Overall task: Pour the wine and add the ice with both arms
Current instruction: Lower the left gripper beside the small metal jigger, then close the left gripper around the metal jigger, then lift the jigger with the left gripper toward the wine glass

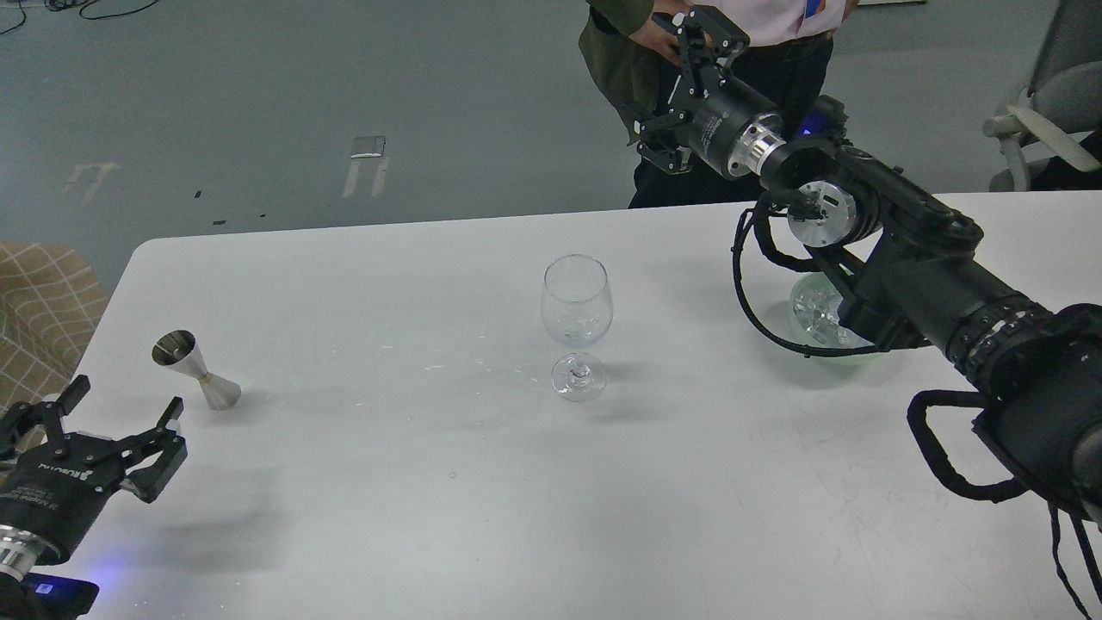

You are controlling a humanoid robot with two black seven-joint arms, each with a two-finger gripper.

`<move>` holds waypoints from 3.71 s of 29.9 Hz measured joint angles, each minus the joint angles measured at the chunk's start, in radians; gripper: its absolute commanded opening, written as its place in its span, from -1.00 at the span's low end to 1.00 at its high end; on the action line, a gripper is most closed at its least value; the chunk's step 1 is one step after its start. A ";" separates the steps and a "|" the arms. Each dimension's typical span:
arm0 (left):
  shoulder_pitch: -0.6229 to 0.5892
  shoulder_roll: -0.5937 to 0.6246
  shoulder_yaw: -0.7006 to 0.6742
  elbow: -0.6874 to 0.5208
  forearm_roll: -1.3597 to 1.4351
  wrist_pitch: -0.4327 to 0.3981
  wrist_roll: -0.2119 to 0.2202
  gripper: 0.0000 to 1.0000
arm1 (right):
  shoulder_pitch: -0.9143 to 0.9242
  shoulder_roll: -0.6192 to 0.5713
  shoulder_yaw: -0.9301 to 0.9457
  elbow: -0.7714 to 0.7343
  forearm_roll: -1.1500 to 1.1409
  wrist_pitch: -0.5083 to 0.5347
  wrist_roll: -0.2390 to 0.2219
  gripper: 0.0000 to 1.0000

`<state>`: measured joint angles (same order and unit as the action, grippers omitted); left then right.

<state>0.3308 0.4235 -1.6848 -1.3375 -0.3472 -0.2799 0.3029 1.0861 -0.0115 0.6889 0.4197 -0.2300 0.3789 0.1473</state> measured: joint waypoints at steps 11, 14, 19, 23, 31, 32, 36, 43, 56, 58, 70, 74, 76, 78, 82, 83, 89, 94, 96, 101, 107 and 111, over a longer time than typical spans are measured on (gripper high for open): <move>-0.187 -0.057 0.014 0.190 0.068 0.013 0.014 0.95 | -0.001 0.003 -0.002 -0.003 -0.002 -0.002 0.000 1.00; -0.224 -0.058 0.040 0.234 0.069 0.013 0.015 0.95 | -0.004 0.001 -0.003 -0.003 -0.002 -0.003 0.000 1.00; -0.238 -0.057 0.074 0.261 0.070 0.007 0.014 0.95 | -0.005 0.002 -0.003 -0.004 -0.002 -0.003 0.000 1.00; -0.242 -0.058 0.094 0.282 0.070 0.003 0.014 0.95 | -0.005 0.002 -0.003 -0.004 -0.003 -0.003 0.000 1.00; -0.336 -0.066 0.142 0.372 0.071 0.001 0.014 0.95 | -0.005 0.001 -0.003 -0.004 -0.005 -0.003 0.000 1.00; -0.346 -0.066 0.147 0.381 0.071 0.000 0.014 0.95 | -0.005 0.000 -0.003 -0.004 -0.005 -0.003 0.000 1.00; -0.357 -0.063 0.152 0.395 0.085 0.001 0.015 0.93 | -0.005 -0.001 -0.003 -0.003 -0.006 -0.003 0.000 1.00; -0.361 -0.059 0.151 0.397 0.097 0.008 0.014 0.77 | -0.006 -0.002 -0.003 -0.001 -0.011 -0.005 0.000 1.00; -0.411 -0.059 0.151 0.454 0.097 0.008 0.009 0.65 | -0.009 0.002 -0.013 -0.004 -0.014 -0.006 0.000 1.00; -0.433 -0.060 0.151 0.485 0.098 0.004 0.013 0.62 | -0.009 0.002 -0.016 -0.004 -0.014 -0.006 0.000 1.00; -0.449 -0.067 0.152 0.520 0.099 0.001 0.000 -0.03 | -0.010 -0.001 -0.017 -0.002 -0.014 -0.006 0.002 1.00; -0.455 -0.064 0.152 0.520 0.099 0.001 -0.004 -0.13 | -0.013 0.000 -0.018 -0.004 -0.014 -0.006 0.002 1.00; -0.455 -0.063 0.152 0.520 0.099 0.001 -0.005 -0.21 | -0.015 0.001 -0.018 -0.004 -0.014 -0.006 0.002 1.00; -0.456 -0.063 0.151 0.520 0.099 0.000 -0.010 -0.27 | -0.015 0.001 -0.018 -0.004 -0.014 -0.006 0.002 1.00; -0.458 -0.063 0.151 0.520 0.099 -0.004 -0.017 -0.45 | -0.015 0.002 -0.018 -0.003 -0.014 -0.006 0.002 1.00; -0.458 -0.064 0.151 0.520 0.099 -0.008 -0.018 -0.46 | -0.014 0.002 -0.018 -0.003 -0.014 -0.006 0.002 1.00; -0.459 -0.070 0.152 0.541 0.099 -0.051 -0.019 -0.75 | -0.010 0.001 -0.017 -0.002 -0.014 -0.006 0.002 1.00; -0.461 -0.074 0.152 0.561 0.099 -0.080 -0.019 -1.00 | -0.013 0.001 -0.017 -0.002 -0.014 -0.006 0.002 1.00; -0.466 -0.079 0.151 0.570 0.099 -0.081 -0.019 -1.00 | -0.014 0.001 -0.018 -0.002 -0.014 -0.006 0.002 1.00; -0.475 -0.082 0.147 0.577 0.096 -0.087 -0.020 -1.00 | -0.015 0.002 -0.019 -0.004 -0.014 -0.006 0.003 1.00; -0.498 -0.082 0.143 0.567 0.096 -0.107 -0.030 -1.00 | -0.020 0.002 -0.019 -0.004 -0.014 -0.006 0.003 1.00; -0.513 -0.079 0.147 0.534 0.096 -0.100 -0.024 -1.00 | -0.020 0.002 -0.019 -0.003 -0.014 -0.006 0.003 1.00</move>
<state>-0.1822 0.3445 -1.5381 -0.8038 -0.2516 -0.3798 0.2792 1.0664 -0.0093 0.6703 0.4165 -0.2440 0.3727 0.1504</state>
